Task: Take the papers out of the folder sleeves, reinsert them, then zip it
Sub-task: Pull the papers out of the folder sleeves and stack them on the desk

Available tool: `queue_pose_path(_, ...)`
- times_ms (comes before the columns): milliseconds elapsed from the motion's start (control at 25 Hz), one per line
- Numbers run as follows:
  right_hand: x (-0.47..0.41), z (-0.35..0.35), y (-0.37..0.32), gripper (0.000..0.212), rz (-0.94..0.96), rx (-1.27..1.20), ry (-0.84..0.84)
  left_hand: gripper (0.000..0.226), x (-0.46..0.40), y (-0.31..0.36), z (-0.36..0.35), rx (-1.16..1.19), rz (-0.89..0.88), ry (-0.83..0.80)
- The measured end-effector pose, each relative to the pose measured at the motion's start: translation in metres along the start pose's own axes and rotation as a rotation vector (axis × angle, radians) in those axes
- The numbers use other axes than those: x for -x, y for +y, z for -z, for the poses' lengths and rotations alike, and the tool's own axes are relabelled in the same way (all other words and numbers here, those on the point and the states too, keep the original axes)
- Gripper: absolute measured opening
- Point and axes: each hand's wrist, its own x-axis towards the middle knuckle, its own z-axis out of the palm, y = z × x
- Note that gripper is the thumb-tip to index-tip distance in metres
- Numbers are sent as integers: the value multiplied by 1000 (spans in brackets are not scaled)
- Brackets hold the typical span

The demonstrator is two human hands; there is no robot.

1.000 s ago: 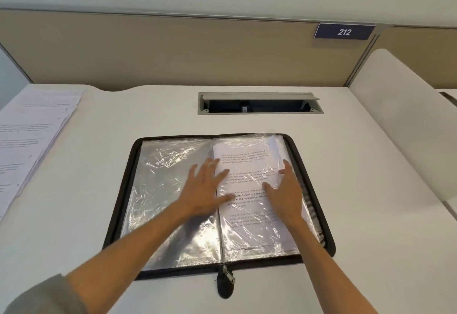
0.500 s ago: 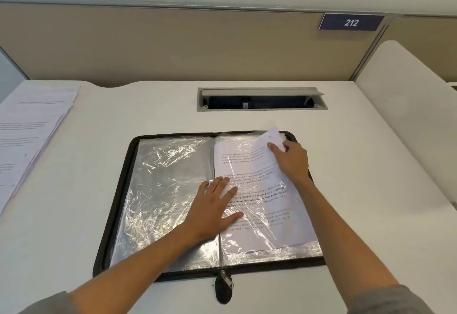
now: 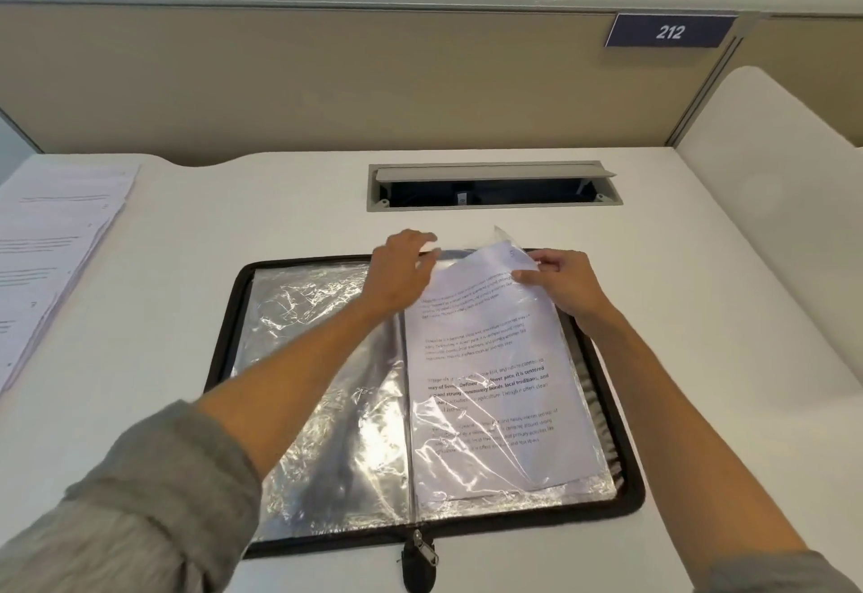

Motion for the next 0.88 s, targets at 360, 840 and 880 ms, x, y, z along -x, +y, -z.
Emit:
queue_pose_path(360,2,12,1,53,5,-79,-46,18,-51,25,3,367,53,-377)
queue_pose_path(840,-20,15,-9,46,-54,284,23,18,-97,19,34,239,88,-293)
queue_pose_path(880,-24,13,-12,50,-55,309,15,18,-105,19,39,222,80,-270)
